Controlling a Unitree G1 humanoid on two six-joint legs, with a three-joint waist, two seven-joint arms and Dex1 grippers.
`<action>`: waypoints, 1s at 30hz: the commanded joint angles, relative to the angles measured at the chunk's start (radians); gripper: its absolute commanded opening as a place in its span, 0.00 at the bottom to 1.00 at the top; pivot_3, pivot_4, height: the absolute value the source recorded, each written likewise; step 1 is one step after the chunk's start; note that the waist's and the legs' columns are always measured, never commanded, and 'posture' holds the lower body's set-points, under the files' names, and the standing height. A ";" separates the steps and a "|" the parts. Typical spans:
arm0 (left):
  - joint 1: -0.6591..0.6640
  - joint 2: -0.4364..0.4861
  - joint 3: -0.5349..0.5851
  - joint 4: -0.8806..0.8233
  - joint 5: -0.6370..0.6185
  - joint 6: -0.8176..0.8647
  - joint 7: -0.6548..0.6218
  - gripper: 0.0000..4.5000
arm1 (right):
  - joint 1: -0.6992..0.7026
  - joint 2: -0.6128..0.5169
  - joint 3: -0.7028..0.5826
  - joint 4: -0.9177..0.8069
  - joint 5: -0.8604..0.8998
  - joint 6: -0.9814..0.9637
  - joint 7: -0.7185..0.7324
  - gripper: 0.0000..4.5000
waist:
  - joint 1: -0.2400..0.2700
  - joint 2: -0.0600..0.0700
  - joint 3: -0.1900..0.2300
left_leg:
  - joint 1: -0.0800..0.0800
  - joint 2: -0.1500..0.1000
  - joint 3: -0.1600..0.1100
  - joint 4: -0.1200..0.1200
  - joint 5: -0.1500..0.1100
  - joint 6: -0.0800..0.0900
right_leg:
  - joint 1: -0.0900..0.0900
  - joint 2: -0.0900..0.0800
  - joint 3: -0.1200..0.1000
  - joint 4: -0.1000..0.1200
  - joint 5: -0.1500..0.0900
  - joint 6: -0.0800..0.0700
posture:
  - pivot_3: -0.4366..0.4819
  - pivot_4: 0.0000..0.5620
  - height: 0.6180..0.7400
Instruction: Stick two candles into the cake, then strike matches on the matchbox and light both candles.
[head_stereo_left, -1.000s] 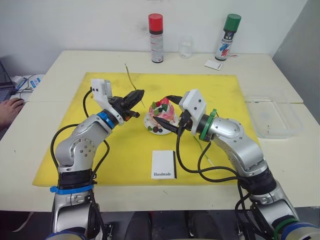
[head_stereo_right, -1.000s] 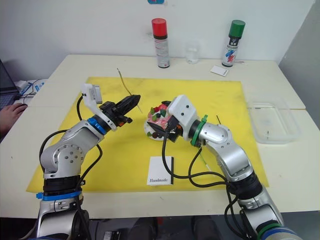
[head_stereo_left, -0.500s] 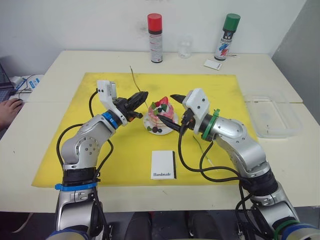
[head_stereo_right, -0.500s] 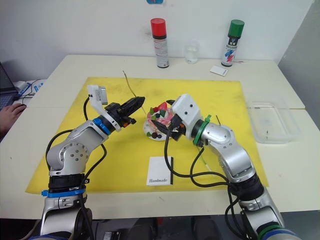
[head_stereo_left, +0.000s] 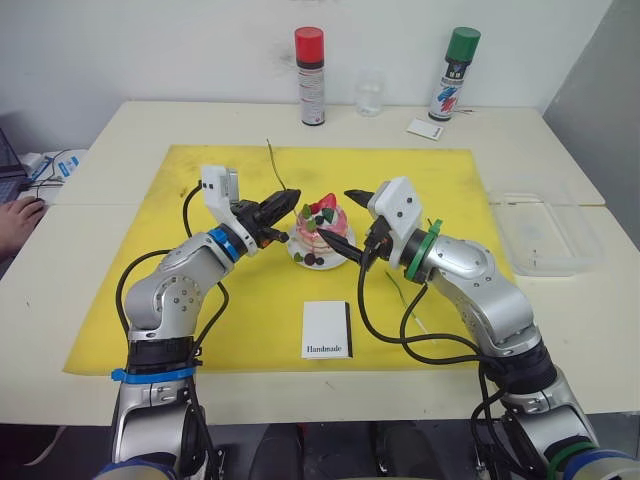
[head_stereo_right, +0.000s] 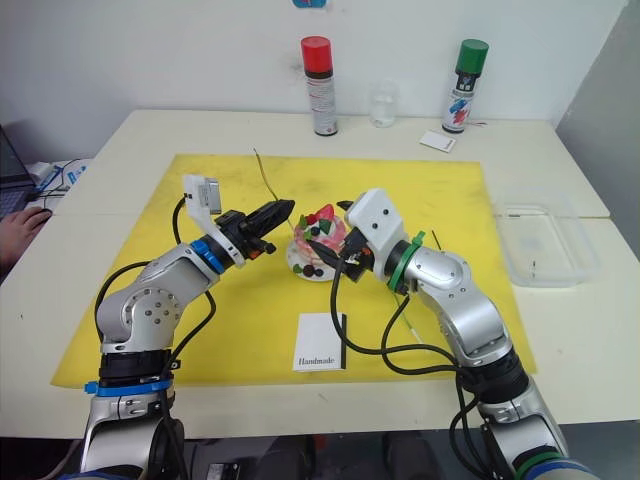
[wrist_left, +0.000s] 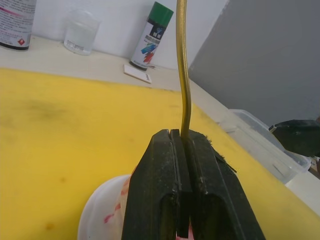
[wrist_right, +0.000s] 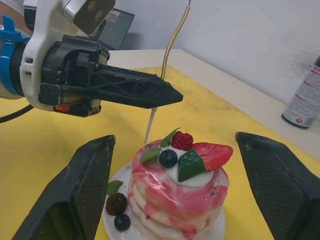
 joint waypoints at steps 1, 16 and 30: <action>-0.016 0.004 0.005 -0.001 0.011 -0.028 -0.018 0.00 | -0.006 0.002 -0.018 -0.048 -0.003 -0.007 -0.004 0.90 | 0.000 0.000 0.000 | 0.000 0.000 0.000 0.000 0.000 0.000 | 0.000 0.000 0.000 0.000 0.000 0.000 | 0.48 0.27 1.00; -0.038 -0.012 0.001 0.027 0.033 -0.051 -0.034 0.00 | 0.010 0.009 -0.014 -0.076 0.005 0.013 -0.009 0.90 | -0.001 0.000 0.000 | 0.000 0.000 0.000 0.000 0.000 0.000 | 0.000 0.000 0.000 0.000 0.000 0.000 | 0.48 0.27 1.00; -0.018 -0.021 -0.009 0.028 0.047 -0.058 -0.042 0.00 | 0.010 0.013 -0.021 -0.085 0.002 0.023 -0.020 0.90 | -0.001 0.000 0.000 | 0.000 0.000 0.000 -0.001 0.000 0.000 | 0.000 0.000 0.000 0.000 0.000 0.000 | 0.48 0.27 1.00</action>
